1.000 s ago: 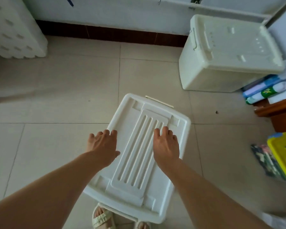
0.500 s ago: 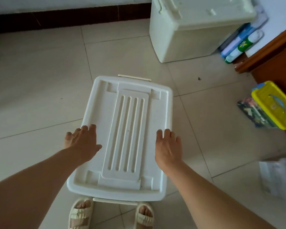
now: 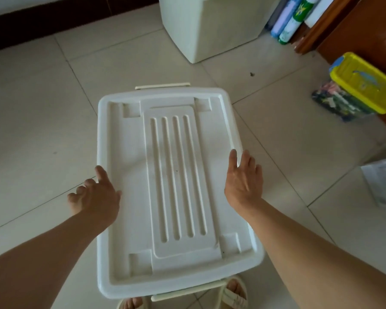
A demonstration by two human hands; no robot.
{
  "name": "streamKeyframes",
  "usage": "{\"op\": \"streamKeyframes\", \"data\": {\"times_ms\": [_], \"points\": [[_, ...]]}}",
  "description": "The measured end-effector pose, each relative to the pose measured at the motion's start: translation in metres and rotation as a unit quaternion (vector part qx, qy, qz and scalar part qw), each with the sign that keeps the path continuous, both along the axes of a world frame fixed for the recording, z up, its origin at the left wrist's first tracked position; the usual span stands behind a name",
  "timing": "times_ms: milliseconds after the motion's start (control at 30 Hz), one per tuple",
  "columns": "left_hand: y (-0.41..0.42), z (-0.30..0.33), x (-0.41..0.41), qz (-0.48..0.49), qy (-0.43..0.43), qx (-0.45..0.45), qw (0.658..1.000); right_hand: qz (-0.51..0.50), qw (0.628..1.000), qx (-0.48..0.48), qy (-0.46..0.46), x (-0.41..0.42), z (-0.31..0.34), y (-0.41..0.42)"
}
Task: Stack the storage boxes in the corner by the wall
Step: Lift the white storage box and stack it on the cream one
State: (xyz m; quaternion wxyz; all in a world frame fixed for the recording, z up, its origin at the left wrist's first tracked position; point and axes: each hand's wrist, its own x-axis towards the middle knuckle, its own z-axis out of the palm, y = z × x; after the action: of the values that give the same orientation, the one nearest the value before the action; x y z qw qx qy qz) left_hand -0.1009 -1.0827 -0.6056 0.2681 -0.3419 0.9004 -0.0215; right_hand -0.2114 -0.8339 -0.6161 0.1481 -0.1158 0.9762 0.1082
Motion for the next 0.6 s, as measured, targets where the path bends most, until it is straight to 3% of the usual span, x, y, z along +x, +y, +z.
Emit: {"op": "streamKeyframes", "data": {"times_ms": [200,400,600], "points": [[0.000,-0.029,-0.006,0.044,0.024,0.015,0.999,-0.049,0.999,-0.021,0.001,-0.012,-0.029,0.009],[0.000,-0.049,-0.012,0.165,0.118,0.065,0.977,-0.095,0.994,-0.062,0.011,-0.015,-0.049,0.007],[-0.006,-0.057,-0.012,0.207,0.180,0.082,0.958,-0.143,0.983,-0.112,0.006,-0.016,-0.055,0.010]]}}
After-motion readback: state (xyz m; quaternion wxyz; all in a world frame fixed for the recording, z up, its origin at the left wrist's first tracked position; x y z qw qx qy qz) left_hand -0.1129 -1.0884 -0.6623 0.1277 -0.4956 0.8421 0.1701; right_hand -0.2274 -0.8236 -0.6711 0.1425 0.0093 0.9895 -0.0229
